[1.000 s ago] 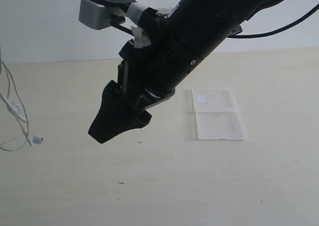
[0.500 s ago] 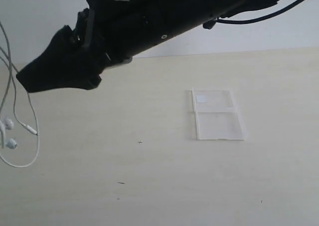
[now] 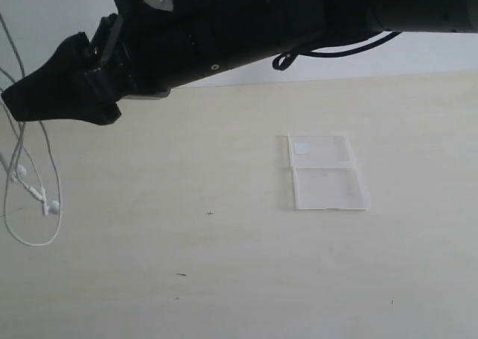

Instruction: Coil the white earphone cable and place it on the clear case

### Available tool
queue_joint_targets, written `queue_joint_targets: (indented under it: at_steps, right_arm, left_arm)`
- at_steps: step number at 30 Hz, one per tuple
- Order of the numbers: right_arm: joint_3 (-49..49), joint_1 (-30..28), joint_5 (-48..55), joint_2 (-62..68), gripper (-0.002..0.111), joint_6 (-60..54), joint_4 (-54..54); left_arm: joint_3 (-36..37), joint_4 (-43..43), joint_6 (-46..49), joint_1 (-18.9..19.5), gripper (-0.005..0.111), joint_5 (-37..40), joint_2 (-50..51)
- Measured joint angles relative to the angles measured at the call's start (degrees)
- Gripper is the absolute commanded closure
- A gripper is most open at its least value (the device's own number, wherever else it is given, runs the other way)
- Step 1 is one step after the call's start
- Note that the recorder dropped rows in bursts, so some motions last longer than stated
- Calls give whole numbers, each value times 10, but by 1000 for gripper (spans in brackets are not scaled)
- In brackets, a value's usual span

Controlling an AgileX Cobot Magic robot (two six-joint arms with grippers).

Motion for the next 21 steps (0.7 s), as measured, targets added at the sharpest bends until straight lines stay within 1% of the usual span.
queue_joint_targets:
  at_steps: [4, 9, 21]
  right_arm:
    - [0, 5, 3, 13, 34, -16, 18]
    - [0, 37, -24, 28, 34, -40, 30]
    - [0, 112, -250, 35, 34, -48, 56]
  left_arm:
    - [0, 0, 0, 0, 107, -1, 12]
    - [0, 0, 0, 0, 107, -15, 20]
    - [0, 0, 0, 0, 107, -16, 22]
